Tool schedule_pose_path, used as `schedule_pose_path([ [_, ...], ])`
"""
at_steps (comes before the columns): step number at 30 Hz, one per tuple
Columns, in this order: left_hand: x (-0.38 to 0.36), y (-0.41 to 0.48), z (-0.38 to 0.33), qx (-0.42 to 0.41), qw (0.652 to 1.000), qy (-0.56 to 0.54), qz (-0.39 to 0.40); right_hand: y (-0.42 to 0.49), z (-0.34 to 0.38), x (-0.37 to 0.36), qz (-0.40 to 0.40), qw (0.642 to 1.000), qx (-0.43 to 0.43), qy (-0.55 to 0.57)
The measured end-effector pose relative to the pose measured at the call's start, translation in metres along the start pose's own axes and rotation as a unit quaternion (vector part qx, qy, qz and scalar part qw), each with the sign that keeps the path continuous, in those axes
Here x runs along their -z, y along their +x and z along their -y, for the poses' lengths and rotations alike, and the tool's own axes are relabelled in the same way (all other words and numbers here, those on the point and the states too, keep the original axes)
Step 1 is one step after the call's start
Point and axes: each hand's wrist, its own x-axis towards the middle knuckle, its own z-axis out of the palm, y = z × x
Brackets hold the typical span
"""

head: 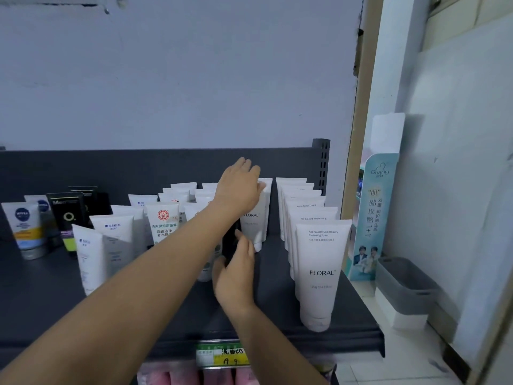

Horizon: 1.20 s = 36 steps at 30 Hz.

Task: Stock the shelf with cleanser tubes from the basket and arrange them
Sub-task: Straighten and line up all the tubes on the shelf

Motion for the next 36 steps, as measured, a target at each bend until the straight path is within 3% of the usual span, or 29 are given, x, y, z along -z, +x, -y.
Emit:
schedule_pose_path([
  [2, 0.014, -0.014, -0.011, 0.038, 0.969, -0.233, -0.075, -0.012, 0.015, 0.012, -0.02, 0.993, 0.031, 0.116],
  [5, 0.027, -0.044, -0.03, 0.117, 0.847, -0.499, -0.144, -0.043, 0.04, 0.044, -0.083, 0.967, 0.103, 0.218],
  [8, 0.024, -0.075, -0.041, 0.19, 0.729, -0.644, -0.136, -0.068, 0.062, 0.093, -0.18, 0.941, 0.203, 0.203],
  [10, 0.02, -0.1, -0.048, 0.188, 0.704, -0.682, -0.066, -0.068, 0.064, 0.127, -0.248, 0.916, 0.237, 0.208],
  [12, 0.015, -0.126, -0.056, 0.153, 0.712, -0.685, 0.017, -0.057, 0.055, 0.155, -0.303, 0.908, 0.217, 0.191],
  [15, 0.008, -0.157, -0.069, 0.119, 0.736, -0.658, 0.101, -0.035, 0.027, 0.175, -0.322, 0.924, 0.052, 0.2],
  [18, 0.0, -0.172, -0.086, 0.093, 0.836, -0.539, 0.037, -0.033, -0.003, 0.168, -0.244, 0.957, -0.042, 0.154],
  [20, -0.005, -0.177, -0.093, 0.068, 0.855, -0.513, -0.017, -0.041, -0.012, 0.159, -0.204, 0.965, -0.049, 0.16],
  [26, -0.009, -0.182, -0.096, 0.053, 0.82, -0.568, 0.049, -0.047, -0.017, 0.143, -0.158, 0.967, -0.058, 0.194],
  [32, -0.009, -0.185, -0.071, 0.085, 0.837, -0.541, 0.004, -0.05, -0.022, 0.146, -0.159, 0.98, 0.019, 0.117],
  [36, -0.004, -0.174, -0.041, 0.149, 0.818, -0.556, -0.014, -0.042, -0.036, 0.15, -0.18, 0.982, -0.022, 0.045],
])
